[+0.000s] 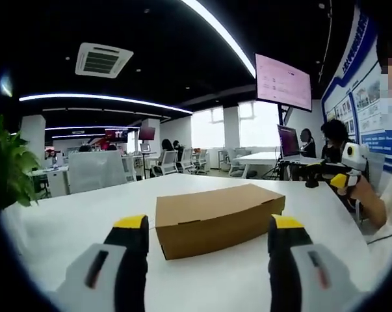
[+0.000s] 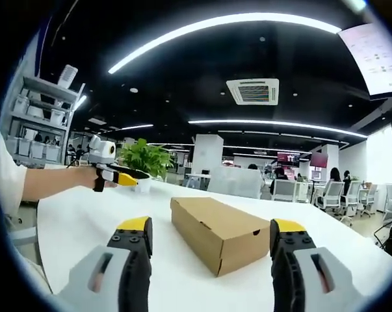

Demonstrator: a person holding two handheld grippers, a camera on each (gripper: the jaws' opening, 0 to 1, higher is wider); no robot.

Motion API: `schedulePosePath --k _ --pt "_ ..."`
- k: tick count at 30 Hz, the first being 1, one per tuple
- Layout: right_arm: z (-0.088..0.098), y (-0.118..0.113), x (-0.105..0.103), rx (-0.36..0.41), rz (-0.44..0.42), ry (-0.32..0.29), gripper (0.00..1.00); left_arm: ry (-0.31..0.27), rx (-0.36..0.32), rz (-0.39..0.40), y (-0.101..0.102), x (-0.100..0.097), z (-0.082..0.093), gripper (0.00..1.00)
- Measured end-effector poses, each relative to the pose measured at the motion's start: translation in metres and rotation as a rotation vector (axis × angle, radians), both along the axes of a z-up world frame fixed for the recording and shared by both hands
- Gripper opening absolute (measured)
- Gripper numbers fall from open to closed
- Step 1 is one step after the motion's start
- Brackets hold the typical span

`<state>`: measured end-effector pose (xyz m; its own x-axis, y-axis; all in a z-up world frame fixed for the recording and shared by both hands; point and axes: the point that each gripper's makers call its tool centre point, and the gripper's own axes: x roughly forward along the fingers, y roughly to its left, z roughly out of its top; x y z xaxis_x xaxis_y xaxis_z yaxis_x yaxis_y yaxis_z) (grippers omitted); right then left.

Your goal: Operate the shoe box by opening the lid, removing the specified soft item, and placing it in the target area until the item is outside and the box remains undamaged.

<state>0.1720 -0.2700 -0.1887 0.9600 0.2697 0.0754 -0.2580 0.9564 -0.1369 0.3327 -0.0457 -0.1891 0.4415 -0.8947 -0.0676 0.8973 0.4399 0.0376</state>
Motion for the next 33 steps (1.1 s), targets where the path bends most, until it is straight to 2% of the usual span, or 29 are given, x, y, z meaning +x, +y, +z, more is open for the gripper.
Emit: schedulePosePath --k 9,14,21,33 --pt "-0.002 -0.004 -0.001 0.005 -0.013 0.009 0.75 -0.013 0.021 -0.009 0.000 0.005 0.000 0.78" --pt "-0.003 -0.004 -0.001 0.009 -0.015 0.010 0.75 -0.009 0.001 -0.010 0.000 0.005 0.003 0.78" --pt "-0.005 -0.003 0.000 0.002 -0.014 0.015 0.75 -0.010 0.010 -0.004 0.001 0.009 0.001 0.78" --pt "-0.005 -0.007 0.007 0.003 -0.021 0.023 0.76 0.017 -0.005 -0.009 -0.006 0.016 -0.005 0.81"
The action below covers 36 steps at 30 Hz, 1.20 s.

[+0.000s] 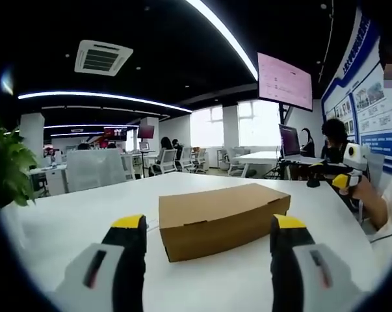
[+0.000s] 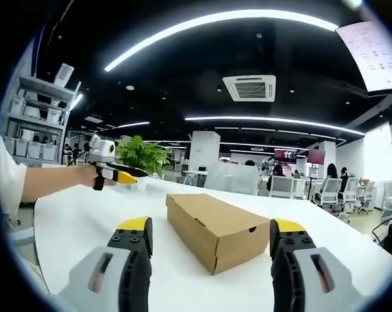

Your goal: Operate the shoe box by opening the lid, removing the specified soft item, and placing it in the target area until the item is outside and the box remains undamaged.

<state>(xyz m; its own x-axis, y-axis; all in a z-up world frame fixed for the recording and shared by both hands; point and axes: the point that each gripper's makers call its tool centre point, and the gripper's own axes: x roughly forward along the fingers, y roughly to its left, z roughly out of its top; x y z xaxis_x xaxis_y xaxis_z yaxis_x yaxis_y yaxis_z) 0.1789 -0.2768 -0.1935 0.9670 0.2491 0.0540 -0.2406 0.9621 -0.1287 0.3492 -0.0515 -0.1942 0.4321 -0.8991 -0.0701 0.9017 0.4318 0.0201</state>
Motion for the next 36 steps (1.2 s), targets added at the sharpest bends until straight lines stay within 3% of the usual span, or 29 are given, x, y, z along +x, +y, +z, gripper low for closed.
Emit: schedulePosePath --k 8,11,16,20,24,30,34,36 --pt "-0.003 0.000 0.006 0.005 0.001 0.012 0.76 0.003 -0.004 0.001 -0.003 0.004 0.000 0.81" --pt "-0.004 -0.001 0.007 0.002 -0.001 0.020 0.76 0.036 -0.090 -0.029 -0.005 0.006 0.012 0.81" --pt "-0.004 -0.005 0.012 0.001 -0.009 0.026 0.76 -0.006 -0.061 -0.003 0.005 0.020 0.017 0.80" --pt "-0.006 -0.005 0.020 0.013 -0.005 0.042 0.76 -0.025 -0.174 -0.026 0.008 0.025 0.043 0.73" --pt "-0.009 -0.005 0.027 0.002 -0.008 0.061 0.77 -0.045 -0.154 0.011 0.008 0.043 0.046 0.73" --pt "-0.013 -0.007 0.040 0.029 -0.030 0.077 0.83 -0.009 -0.103 -0.030 -0.006 0.052 0.029 0.79" --pt "-0.006 -0.006 0.045 0.004 -0.034 0.024 0.85 0.015 -0.049 -0.087 -0.017 0.052 0.009 0.84" --pt "-0.005 -0.007 0.049 0.012 -0.039 0.027 0.86 0.010 -0.033 -0.092 -0.019 0.056 0.004 0.84"
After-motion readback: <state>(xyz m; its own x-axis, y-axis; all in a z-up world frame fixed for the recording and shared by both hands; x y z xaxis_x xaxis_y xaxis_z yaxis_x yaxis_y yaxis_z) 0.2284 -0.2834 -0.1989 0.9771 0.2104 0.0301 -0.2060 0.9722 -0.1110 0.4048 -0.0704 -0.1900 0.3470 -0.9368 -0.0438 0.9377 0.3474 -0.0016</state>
